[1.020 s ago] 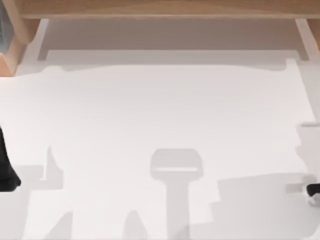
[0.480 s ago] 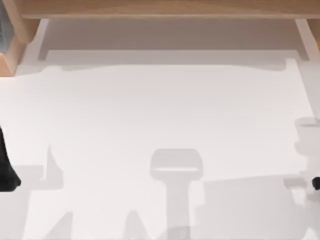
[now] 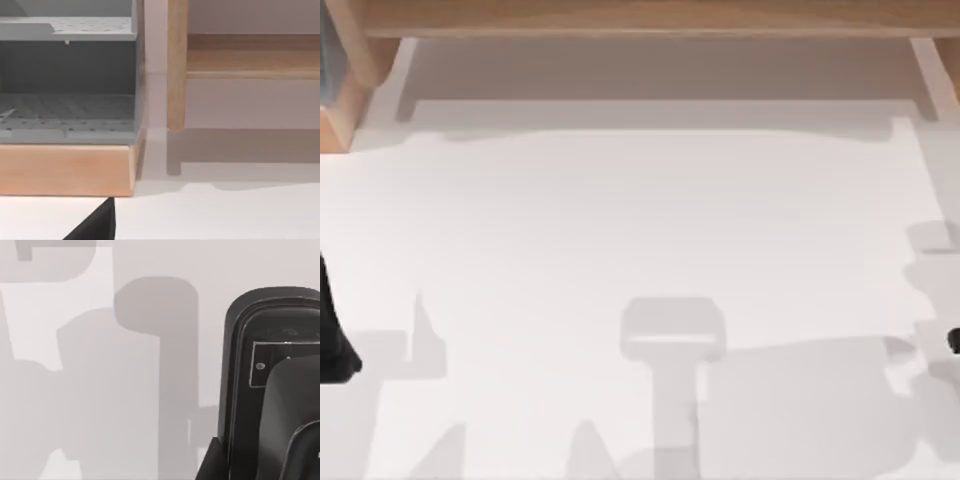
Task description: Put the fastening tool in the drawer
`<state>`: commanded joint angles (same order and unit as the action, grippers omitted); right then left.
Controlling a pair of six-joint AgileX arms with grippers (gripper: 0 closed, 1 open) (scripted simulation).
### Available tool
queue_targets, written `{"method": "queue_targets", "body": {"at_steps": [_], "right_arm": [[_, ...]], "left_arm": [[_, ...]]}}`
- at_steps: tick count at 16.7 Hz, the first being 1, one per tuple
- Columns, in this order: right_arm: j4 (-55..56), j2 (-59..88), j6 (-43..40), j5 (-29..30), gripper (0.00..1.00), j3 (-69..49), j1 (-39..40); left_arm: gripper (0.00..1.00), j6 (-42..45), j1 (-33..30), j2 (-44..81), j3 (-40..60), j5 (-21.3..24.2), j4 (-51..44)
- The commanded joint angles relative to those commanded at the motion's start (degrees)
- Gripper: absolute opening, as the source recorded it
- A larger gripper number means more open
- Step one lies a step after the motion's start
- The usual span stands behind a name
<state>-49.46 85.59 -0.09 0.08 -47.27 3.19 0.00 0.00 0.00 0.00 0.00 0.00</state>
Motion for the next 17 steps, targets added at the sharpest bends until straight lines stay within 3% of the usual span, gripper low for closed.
{"method": "queue_targets", "body": {"at_steps": [8,17], "right_arm": [[-8.6,9.7,-7.0,0.9,0.00,-32.7,-7.9],[-21.6,39.6,-16.4,0.8,0.00,-77.1,-20.1]], "left_arm": [[1.00,0.0,0.0,0.0,0.0,0.0,0.0],[1.00,0.0,0.0,0.0,0.0,0.0,0.0]]}}
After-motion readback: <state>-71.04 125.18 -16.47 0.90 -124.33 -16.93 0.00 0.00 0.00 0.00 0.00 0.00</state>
